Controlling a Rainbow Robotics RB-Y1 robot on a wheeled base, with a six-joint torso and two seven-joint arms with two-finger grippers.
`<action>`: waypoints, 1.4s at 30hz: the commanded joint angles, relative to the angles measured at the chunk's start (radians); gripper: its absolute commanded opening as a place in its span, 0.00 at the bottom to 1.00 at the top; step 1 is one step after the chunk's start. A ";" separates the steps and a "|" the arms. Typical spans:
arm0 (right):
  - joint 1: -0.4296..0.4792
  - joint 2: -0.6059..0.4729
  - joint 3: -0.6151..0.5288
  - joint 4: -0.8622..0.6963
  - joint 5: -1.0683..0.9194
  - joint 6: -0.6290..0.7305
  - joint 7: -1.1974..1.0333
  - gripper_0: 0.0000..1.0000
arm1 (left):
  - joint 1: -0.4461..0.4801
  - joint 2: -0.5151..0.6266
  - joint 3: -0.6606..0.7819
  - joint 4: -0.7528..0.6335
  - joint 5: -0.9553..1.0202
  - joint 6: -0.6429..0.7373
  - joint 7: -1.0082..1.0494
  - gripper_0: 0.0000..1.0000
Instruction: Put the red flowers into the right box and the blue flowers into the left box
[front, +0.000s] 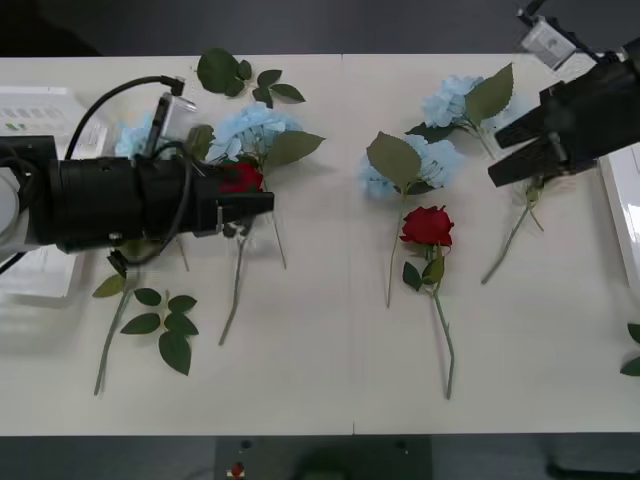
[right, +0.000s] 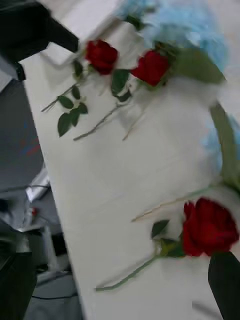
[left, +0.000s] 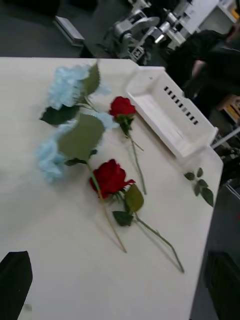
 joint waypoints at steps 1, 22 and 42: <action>-0.081 -0.021 -0.009 0.089 0.085 0.052 -0.326 1.00 | -0.038 0.033 0.041 0.148 -0.040 -0.002 -0.056 1.00; -0.132 0.166 -0.051 0.641 0.620 -0.039 -0.774 1.00 | -0.199 -0.036 0.041 0.712 -0.149 0.216 0.122 1.00; -0.182 0.410 -0.282 0.970 0.999 -0.246 -0.752 1.00 | -0.338 -0.302 0.041 0.918 -0.630 0.136 0.418 1.00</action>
